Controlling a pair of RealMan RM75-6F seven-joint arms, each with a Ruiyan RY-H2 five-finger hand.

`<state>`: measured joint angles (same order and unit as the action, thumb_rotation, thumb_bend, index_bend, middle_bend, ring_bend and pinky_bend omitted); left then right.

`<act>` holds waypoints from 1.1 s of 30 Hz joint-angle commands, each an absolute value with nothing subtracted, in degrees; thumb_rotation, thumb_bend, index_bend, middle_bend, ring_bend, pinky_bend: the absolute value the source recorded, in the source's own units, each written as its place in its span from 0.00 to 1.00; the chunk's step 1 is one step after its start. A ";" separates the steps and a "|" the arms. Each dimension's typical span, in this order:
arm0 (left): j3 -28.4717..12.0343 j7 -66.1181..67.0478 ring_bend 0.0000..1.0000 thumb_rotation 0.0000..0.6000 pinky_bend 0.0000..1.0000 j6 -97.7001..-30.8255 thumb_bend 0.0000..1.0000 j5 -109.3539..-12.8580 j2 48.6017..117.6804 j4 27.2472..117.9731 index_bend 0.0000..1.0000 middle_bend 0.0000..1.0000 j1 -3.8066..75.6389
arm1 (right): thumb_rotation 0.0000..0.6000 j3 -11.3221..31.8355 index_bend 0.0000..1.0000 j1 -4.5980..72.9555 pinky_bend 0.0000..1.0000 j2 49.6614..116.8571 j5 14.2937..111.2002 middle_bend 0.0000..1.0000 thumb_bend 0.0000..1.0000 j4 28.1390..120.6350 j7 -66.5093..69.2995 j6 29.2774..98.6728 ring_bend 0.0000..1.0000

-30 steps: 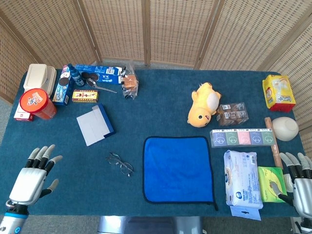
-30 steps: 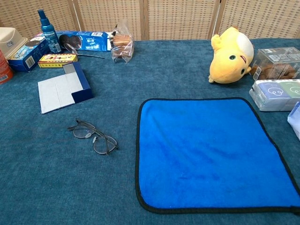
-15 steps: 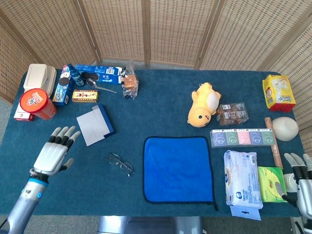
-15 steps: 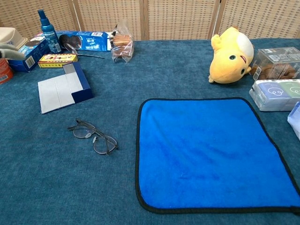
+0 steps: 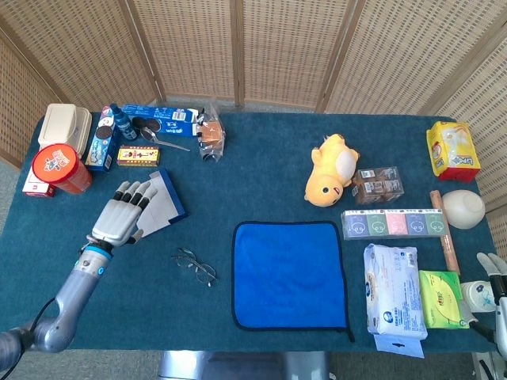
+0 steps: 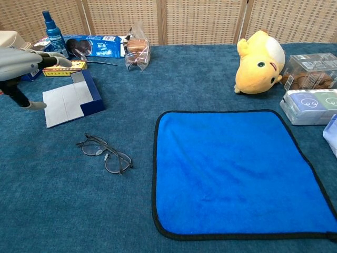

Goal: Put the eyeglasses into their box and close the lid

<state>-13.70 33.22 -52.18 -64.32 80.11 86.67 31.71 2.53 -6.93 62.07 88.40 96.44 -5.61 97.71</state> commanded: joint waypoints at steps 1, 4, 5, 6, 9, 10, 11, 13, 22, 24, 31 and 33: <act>-14.48 33.37 0.00 1.00 0.00 -50.06 0.27 -61.97 83.03 82.00 0.04 0.00 34.92 | 0.99 2.61 0.15 -7.06 0.11 61.96 88.15 0.16 0.28 96.73 -5.92 97.71 0.05; -14.98 33.15 0.00 1.00 0.00 -49.31 0.27 -60.94 85.44 78.54 0.04 0.00 37.22 | 0.99 2.78 0.15 -7.33 0.11 61.80 87.64 0.16 0.28 97.07 -6.38 97.89 0.05; -15.07 33.02 0.00 1.00 0.00 -49.14 0.27 -60.73 86.25 77.44 0.04 0.00 37.91 | 0.99 2.84 0.15 -7.40 0.11 61.75 87.52 0.16 0.28 97.21 -6.49 97.96 0.05; -15.11 32.94 0.00 1.00 0.00 -49.02 0.27 -60.58 86.78 76.68 0.04 0.00 38.35 | 0.99 2.88 0.15 -7.45 0.11 61.70 87.46 0.16 0.28 97.31 -6.57 98.02 0.05; -14.93 33.08 0.00 1.00 0.00 -48.21 0.27 -59.93 88.81 73.53 0.04 0.00 40.23 | 1.00 3.00 0.15 -7.66 0.11 61.51 87.23 0.16 0.28 97.58 -6.84 98.23 0.05; -14.83 33.12 0.00 1.00 0.00 -47.79 0.27 -59.64 89.43 72.53 0.03 0.00 40.83 | 1.00 3.05 0.15 -7.73 0.11 61.42 87.12 0.16 0.28 97.66 -6.91 98.28 0.05; -14.78 33.03 0.00 1.00 0.00 -47.46 0.27 -59.32 89.99 71.69 0.03 0.00 41.34 | 1.00 3.09 0.15 -7.80 0.11 61.33 87.05 0.16 0.28 97.74 -6.95 98.35 0.05; -14.75 32.68 0.00 1.00 0.00 -47.01 0.27 -58.93 91.03 70.37 0.02 0.00 42.16 | 1.00 3.20 0.15 -7.94 0.11 61.18 86.92 0.16 0.28 97.88 -6.95 98.54 0.05; -13.75 32.04 0.00 1.00 0.00 -45.91 0.27 -59.12 96.14 64.05 0.01 0.00 46.02 | 1.00 3.56 0.15 -8.79 0.11 60.77 86.16 0.16 0.28 97.80 -6.36 99.39 0.05; -13.39 31.91 0.00 1.00 0.00 -45.81 0.27 -59.37 96.74 63.79 0.01 0.00 46.55 | 1.00 3.59 0.15 -8.93 0.11 60.71 86.11 0.16 0.28 97.70 -6.21 99.51 0.05; -12.07 31.58 0.00 1.00 0.00 -46.77 0.27 -60.90 97.07 66.21 0.00 0.00 47.25 | 1.00 3.63 0.15 -9.23 0.11 60.91 86.03 0.16 0.28 97.18 -5.48 99.64 0.05; -11.96 31.57 0.00 1.00 0.00 -47.23 0.27 -61.01 97.14 67.22 0.00 0.00 47.43 | 1.00 3.60 0.15 -9.26 0.11 61.00 86.09 0.16 0.28 97.03 -5.15 99.58 0.05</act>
<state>-12.12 31.55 -46.89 -60.86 97.09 66.70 47.27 3.62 -9.24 60.96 86.06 97.08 -5.24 99.61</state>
